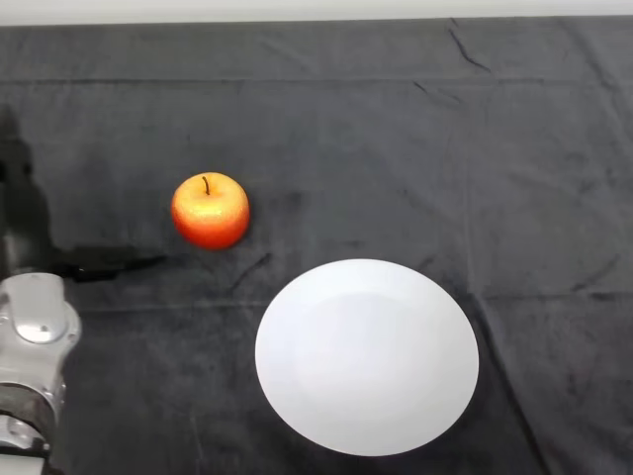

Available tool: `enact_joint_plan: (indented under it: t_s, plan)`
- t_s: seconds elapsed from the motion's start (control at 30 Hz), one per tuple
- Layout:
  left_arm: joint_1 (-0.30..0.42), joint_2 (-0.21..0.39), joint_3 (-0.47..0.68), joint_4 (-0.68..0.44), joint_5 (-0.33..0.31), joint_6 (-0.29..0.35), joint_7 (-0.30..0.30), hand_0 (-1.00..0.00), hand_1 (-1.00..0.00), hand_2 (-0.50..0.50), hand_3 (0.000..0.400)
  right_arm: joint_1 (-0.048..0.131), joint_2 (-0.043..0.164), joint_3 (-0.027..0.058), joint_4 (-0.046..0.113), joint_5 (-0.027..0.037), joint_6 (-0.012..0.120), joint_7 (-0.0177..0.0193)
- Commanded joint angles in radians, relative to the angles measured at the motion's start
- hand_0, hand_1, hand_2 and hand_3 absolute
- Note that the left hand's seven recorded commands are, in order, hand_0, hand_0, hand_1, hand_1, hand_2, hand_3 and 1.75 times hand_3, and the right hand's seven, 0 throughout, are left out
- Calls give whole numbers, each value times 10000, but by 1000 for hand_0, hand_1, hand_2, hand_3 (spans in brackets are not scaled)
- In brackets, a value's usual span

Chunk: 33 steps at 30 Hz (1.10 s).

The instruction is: Move the apple to the plate

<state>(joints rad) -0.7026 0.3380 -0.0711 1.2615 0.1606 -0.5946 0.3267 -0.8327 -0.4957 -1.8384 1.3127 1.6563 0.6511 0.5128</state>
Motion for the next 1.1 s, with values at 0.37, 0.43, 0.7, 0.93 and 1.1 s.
enact_joint_plan:
  t_s: [0.37,0.43,0.7,0.93,1.1]
  plan:
    - [-1009,-714,-502,89,243,-2,-393,0,0,0,0,24,-327,-151,-13,-38,52,1]
    - [-1083,-843,-534,129,236,104,-418,0,0,0,0,24,-327,-150,-14,-37,52,1]
    - [-1423,-1226,-559,317,69,638,-655,0,0,0,0,24,-327,-149,-14,-37,52,1]
    - [-1728,-1371,-458,500,-196,1304,-962,0,0,0,0,24,-327,-148,-14,-36,52,2]
    - [-1868,-1398,-368,611,-368,1822,-1114,0,0,0,0,25,-327,-148,-14,-35,51,2]
